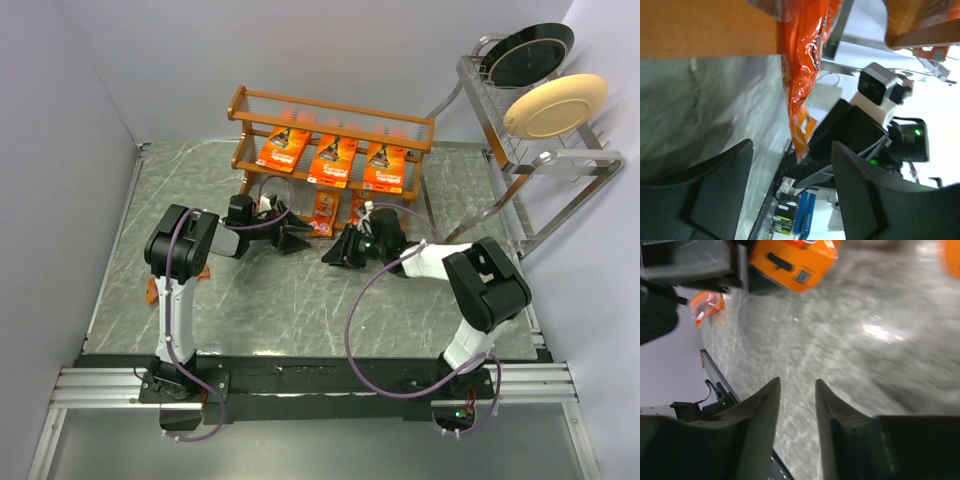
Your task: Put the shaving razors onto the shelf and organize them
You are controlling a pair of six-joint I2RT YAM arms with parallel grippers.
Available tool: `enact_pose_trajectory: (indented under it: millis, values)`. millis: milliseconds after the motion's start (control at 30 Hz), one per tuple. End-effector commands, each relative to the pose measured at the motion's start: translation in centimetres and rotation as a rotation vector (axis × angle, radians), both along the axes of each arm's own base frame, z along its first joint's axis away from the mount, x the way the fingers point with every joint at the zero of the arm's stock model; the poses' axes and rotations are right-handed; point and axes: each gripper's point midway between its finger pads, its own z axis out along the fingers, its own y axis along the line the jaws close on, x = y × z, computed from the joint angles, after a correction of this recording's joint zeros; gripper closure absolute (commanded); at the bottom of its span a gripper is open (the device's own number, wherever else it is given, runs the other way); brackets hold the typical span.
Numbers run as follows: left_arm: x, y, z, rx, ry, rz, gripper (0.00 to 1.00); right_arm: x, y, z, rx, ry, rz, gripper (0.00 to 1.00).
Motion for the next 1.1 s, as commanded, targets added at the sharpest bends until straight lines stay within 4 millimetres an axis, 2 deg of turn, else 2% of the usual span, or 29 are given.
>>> enact_pose_trajectory:
  millis: [0, 100, 133, 167, 233, 267, 333, 367, 400, 433, 467, 533, 567, 633, 667, 700, 800, 1067]
  values:
    - [-0.8, 1.8, -1.9, 0.078, 0.06, 0.036, 0.29, 1.2, 2.6, 0.8, 0.014, -0.061, 0.02, 0.64]
    - [-1.0, 2.7, -2.2, 0.117, 0.053, 0.047, 0.27, 1.6, 4.5, 1.0, 0.006, -0.094, 0.039, 0.69]
    - [-1.0, 3.0, -2.2, 0.132, 0.036, 0.051, 0.27, 2.3, 4.5, 0.4, -0.028, -0.094, 0.01, 0.71]
    - [-1.4, 3.4, -2.4, 0.148, 0.047, 0.055, 0.27, 3.0, 5.3, 1.1, -0.038, -0.119, 0.01, 0.72]
    - [-1.9, 4.6, -1.8, 0.168, 0.013, 0.077, 0.28, 3.3, 5.3, 0.2, -0.09, -0.099, -0.008, 0.74]
    - [-2.1, 5.0, -1.7, 0.179, -0.004, 0.087, 0.29, 4.3, 5.4, 0.6, -0.113, -0.123, -0.033, 0.76]
    - [-2.7, 6.4, -1.2, 0.219, -0.061, 0.091, 0.31, 4.6, 5.2, -0.2, -0.166, -0.105, -0.041, 0.8]
    - [-2.7, 6.9, -1.2, 0.247, -0.083, 0.098, 0.31, 5.7, 5.1, 0.1, -0.197, -0.135, -0.065, 0.8]
    - [-3.3, 7.5, -0.7, 0.276, -0.086, 0.1, 0.31, 5.7, 4.9, -0.3, -0.226, -0.131, -0.066, 0.81]
    - [-3.5, 7.9, -0.4, 0.301, -0.134, 0.087, 0.3, 6.2, 4.5, -0.8, -0.26, -0.145, -0.067, 0.8]
    - [-3.5, 8.2, 0.9, 0.316, -0.182, 0.098, 0.29, 7.3, 4.5, -0.4, -0.285, -0.17, -0.094, 0.8]
    - [-4.5, 8.9, 1.2, 0.343, -0.206, 0.097, 0.28, 7.8, 4.1, -1.5, -0.34, -0.168, -0.092, 0.79]
    - [-5.0, 9.1, 2.1, 0.348, -0.233, 0.098, 0.28, 8.5, 4.5, -0.9, -0.345, -0.19, -0.093, 0.79]
    - [-5.7, 9.6, 2.5, 0.365, -0.25, 0.104, 0.27, 9.2, 4.3, -1.6, -0.402, -0.219, -0.088, 0.79]
    - [-6.2, 9.8, 3.2, 0.366, -0.271, 0.112, 0.27, 9.8, 4.7, -1.1, -0.405, -0.245, -0.085, 0.79]
    - [-6.3, 10.0, 3.4, 0.371, -0.283, 0.118, 0.26, 10.1, 4.8, -1.4, -0.424, -0.256, -0.079, 0.79]
    - [-7.0, 10.3, 3.9, 0.38, -0.315, 0.128, 0.26, 10.6, 5.3, -1.2, -0.437, -0.297, -0.059, 0.79]
    - [-7.3, 11.0, 5.1, 0.419, -0.363, 0.138, 0.22, 9.6, 6.3, 0.4, -0.482, -0.383, -0.033, 0.74]
